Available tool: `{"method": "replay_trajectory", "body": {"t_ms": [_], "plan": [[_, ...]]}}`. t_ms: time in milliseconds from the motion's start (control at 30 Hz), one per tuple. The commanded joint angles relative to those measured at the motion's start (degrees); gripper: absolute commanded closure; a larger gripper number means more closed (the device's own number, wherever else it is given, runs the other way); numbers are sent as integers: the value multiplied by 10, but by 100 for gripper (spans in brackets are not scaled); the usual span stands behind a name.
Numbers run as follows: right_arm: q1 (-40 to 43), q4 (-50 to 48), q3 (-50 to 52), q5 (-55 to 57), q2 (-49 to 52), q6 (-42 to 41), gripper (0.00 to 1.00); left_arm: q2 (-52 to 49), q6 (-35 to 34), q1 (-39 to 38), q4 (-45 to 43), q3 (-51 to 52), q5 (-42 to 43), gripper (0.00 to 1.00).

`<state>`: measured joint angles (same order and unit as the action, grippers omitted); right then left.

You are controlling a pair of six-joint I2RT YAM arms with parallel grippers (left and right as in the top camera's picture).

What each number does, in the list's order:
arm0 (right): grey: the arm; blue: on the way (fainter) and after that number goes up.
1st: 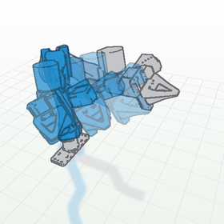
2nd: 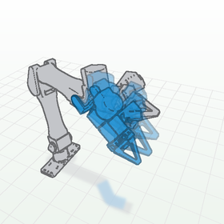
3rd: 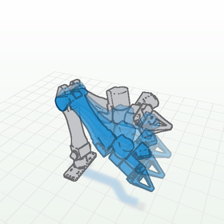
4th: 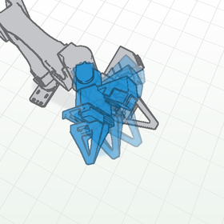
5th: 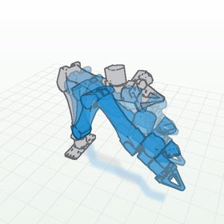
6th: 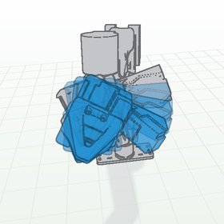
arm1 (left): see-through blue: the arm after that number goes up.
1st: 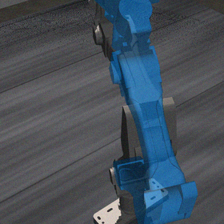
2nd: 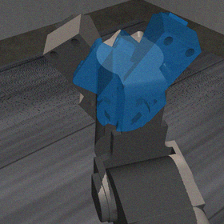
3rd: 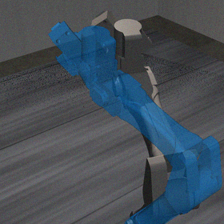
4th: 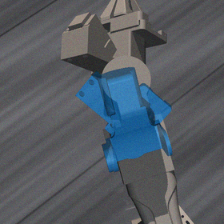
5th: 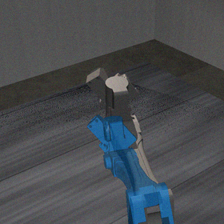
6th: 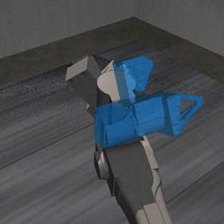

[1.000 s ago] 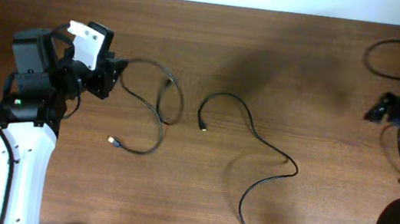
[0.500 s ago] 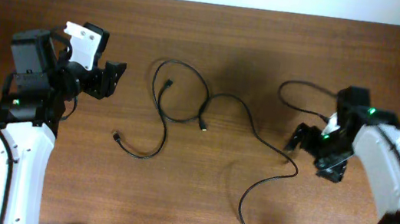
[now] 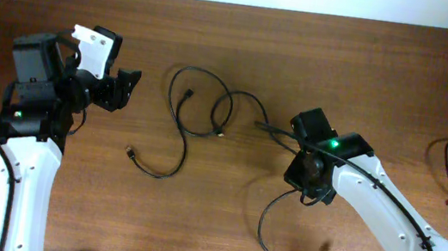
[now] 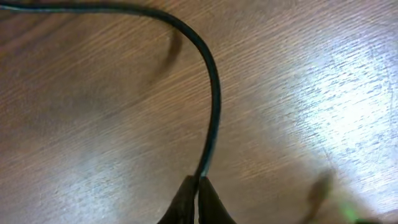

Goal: Untangle cables

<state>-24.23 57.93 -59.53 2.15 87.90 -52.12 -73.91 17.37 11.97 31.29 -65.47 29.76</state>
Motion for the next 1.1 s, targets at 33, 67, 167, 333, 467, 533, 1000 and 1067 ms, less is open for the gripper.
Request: {"method": "replay_trajectory", "body": {"t_ms": [33, 67, 167, 333, 467, 533, 1000, 1067], "plan": [[-2, -1, 4, 31, -7, -9, 96, 6, 3, 1, 1, -3, 7, 38], [-2, 2, 4, 31, -7, -9, 94, 6, 3, 1, 1, -3, 9, 37], [-2, 5, 5, 30, -7, -35, 51, 6, 3, 1, 1, -3, 9, 37], [-2, -21, 38, -16, -5, -209, 27, 6, 3, 1, 0, -3, 9, 35], [-2, -82, 96, -34, -5, -208, 89, 6, 3, 1, 1, -3, 9, 34], [-2, -102, 99, -26, -5, -139, 96, 6, 3, 1, 1, -3, 9, 34], [286, -64, -406, 165, -5, 410, 96, 6, 3, 1, 1, -3, 9, 36], [389, -81, -441, 165, -5, 412, 96, 6, 3, 1, 1, -3, 9, 36]]}}
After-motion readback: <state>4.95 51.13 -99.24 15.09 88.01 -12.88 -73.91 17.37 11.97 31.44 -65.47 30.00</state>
